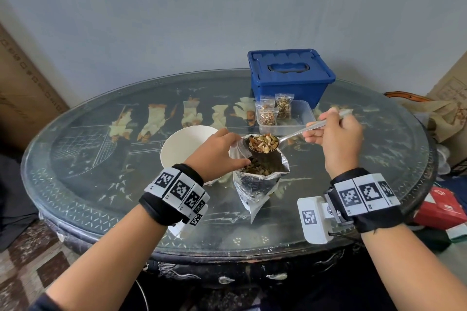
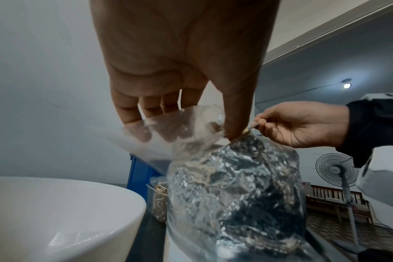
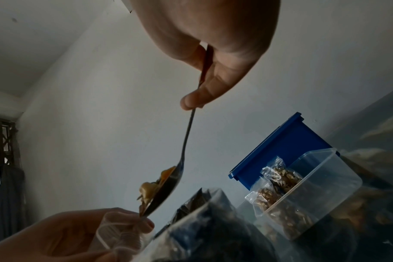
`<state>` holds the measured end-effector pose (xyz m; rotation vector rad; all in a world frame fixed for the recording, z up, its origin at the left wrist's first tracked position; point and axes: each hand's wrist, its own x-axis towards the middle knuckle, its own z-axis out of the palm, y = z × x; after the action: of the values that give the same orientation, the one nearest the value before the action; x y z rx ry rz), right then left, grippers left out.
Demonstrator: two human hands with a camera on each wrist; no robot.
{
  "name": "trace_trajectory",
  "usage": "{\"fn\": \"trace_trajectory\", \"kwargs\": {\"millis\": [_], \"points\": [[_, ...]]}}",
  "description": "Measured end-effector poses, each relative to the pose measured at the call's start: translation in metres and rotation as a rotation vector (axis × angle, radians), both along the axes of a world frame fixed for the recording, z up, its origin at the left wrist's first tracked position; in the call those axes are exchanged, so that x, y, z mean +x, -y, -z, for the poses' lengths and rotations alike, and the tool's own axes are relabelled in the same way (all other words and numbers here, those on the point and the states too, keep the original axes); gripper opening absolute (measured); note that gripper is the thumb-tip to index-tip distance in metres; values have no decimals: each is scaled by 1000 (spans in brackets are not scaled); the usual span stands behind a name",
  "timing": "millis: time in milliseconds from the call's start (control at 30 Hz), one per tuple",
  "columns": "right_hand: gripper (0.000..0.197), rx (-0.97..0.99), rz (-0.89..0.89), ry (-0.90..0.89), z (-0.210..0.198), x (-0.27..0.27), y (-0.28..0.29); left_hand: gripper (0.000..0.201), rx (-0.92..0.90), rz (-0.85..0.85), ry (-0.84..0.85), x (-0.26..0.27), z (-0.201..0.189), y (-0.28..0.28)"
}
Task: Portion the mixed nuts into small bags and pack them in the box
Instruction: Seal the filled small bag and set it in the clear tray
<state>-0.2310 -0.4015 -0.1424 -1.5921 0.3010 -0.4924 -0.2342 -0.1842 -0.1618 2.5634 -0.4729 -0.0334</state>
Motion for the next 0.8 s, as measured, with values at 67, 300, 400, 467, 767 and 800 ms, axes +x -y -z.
{"fn": "trace_trajectory", "kwargs": {"millis": [67, 300, 400, 467, 767, 800], "points": [[30, -1, -3, 2, -1, 1, -1, 54, 4, 2, -8, 0, -1, 1], [28, -25, -33, -5, -2, 0, -5, 56, 14, 14, -39, 0, -7, 8], [27, -28, -51, 3, -1, 1, -8, 58, 34, 23, -47, 0, -9, 11], [26, -33, -62, 4, -1, 1, -10, 58, 45, 27, -48, 1, -9, 13], [28, -44, -123, 14, 2, 2, -18, 61, 118, 28, -47, 2, -7, 19], [28, -38, -130, 12, 2, 2, -18, 61, 139, 31, -39, 2, -7, 19]]}}
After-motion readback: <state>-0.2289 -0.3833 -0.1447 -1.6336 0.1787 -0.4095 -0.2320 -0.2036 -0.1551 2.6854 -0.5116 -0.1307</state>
